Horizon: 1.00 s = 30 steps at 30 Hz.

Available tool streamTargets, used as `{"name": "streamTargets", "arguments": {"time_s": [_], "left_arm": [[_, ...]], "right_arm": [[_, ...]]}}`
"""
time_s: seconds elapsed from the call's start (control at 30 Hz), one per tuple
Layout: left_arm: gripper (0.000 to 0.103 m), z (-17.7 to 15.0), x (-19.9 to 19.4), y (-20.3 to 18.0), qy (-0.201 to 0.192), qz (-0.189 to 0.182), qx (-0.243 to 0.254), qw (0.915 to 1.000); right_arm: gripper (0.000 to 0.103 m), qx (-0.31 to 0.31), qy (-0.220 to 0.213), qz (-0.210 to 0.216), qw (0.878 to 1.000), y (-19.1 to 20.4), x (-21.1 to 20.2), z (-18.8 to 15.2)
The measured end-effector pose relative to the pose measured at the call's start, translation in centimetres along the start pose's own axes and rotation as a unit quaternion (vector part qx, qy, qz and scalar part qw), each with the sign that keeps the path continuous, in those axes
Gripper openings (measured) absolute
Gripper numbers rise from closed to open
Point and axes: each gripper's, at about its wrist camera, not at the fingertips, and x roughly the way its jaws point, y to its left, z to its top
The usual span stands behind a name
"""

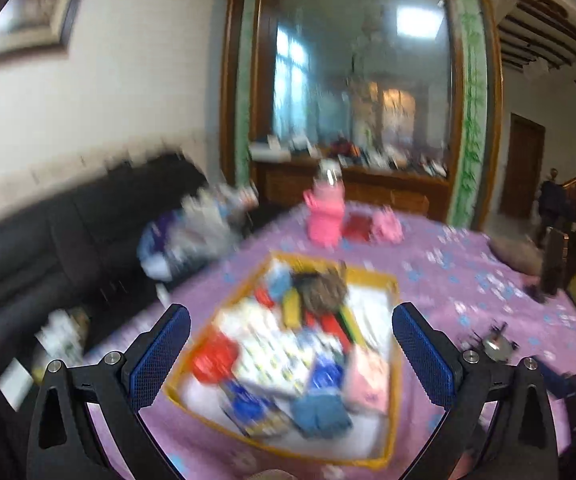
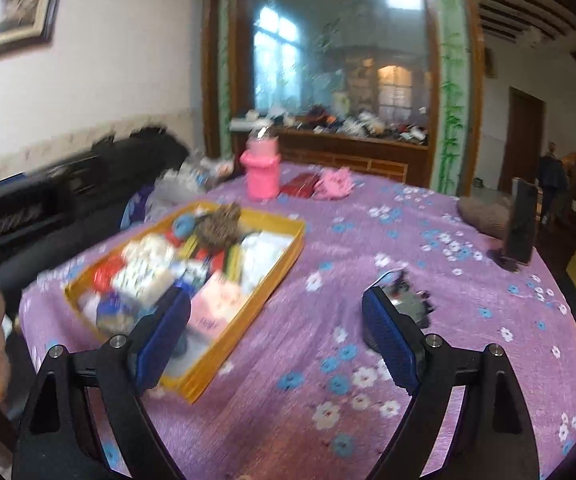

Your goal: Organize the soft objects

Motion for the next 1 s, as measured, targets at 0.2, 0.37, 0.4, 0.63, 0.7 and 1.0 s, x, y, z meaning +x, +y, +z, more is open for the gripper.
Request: {"name": "streamTargets", "arguments": {"time_s": [0.2, 0.37, 0.4, 0.63, 0.7, 1.0], "left_arm": [[0.103, 0.5, 4.6, 2.4, 0.077, -0.022, -0.037, 0.9961], [0.103, 0.7, 5.8, 2.5, 0.082, -0.018, -0.024, 0.9962], [0.103, 0.8, 6.0, 2.4, 0.081, -0.019, -0.022, 0.9963], [0.103, -1.1, 6.0, 2.6, 0.103, -0.041, -0.035, 0.9932], [0.103, -1.3, 6.1, 2.6, 0.104, -0.035, -0.035, 0.9933], [0.103, -1.9, 6.9, 2.2, 0.114, -0.011, -0.026, 0.9930]], "right_arm": [[0.088, -0.026, 0.048, 0.009, 0.998, 1.8, 2.1, -0.8], [0.089, -0.026, 0.060, 0.007, 0.998, 2.1, 2.9, -0.6], [0.088, -0.026, 0.062, 0.007, 0.998, 2.2, 3.1, -0.5], [0.088, -0.029, 0.073, 0.008, 0.997, 3.0, 3.8, -0.3], [0.088, -0.030, 0.076, 0.008, 0.997, 3.2, 4.0, -0.3], [0.089, -0.026, 0.086, 0.008, 0.996, 3.3, 4.5, -0.4]]}}
